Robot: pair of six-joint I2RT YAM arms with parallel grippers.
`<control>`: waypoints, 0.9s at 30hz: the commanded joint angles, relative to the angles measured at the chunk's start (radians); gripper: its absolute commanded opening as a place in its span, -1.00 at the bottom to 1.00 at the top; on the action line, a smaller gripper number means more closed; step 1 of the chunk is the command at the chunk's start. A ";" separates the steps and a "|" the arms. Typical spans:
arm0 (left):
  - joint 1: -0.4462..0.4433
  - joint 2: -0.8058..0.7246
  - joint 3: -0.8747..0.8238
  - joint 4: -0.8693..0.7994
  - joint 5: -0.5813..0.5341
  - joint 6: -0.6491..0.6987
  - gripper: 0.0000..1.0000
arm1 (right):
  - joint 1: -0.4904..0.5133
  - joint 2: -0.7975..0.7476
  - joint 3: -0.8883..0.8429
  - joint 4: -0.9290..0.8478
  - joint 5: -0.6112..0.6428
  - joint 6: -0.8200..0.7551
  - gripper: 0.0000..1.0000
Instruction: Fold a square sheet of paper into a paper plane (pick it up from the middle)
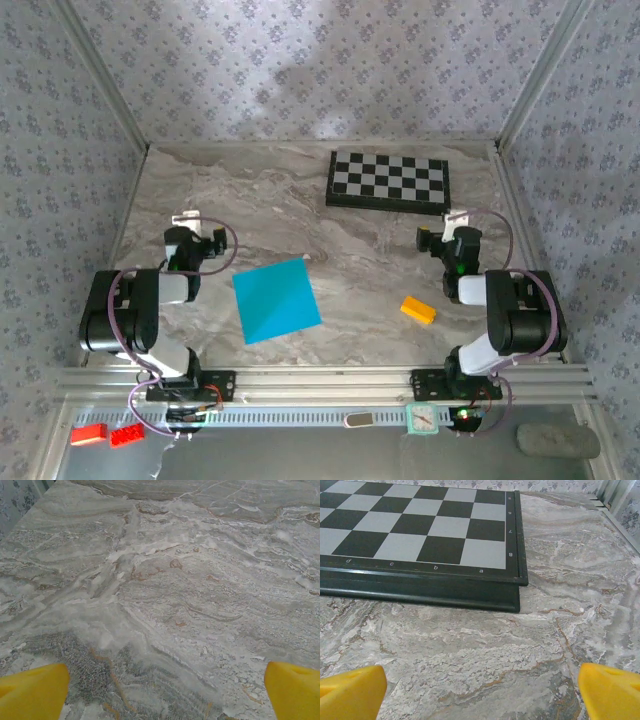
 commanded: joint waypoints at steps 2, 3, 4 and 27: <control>0.006 0.007 0.017 0.032 0.007 -0.003 1.00 | -0.005 0.010 0.021 -0.008 -0.012 0.009 1.00; 0.005 0.009 0.017 0.031 0.007 -0.002 1.00 | -0.006 0.010 0.021 -0.008 -0.012 0.008 1.00; 0.006 0.009 0.017 0.032 0.007 -0.003 1.00 | -0.007 0.010 0.021 -0.008 -0.012 0.008 1.00; 0.006 -0.007 0.017 0.023 0.028 0.007 1.00 | 0.002 -0.017 0.035 -0.052 -0.005 0.000 1.00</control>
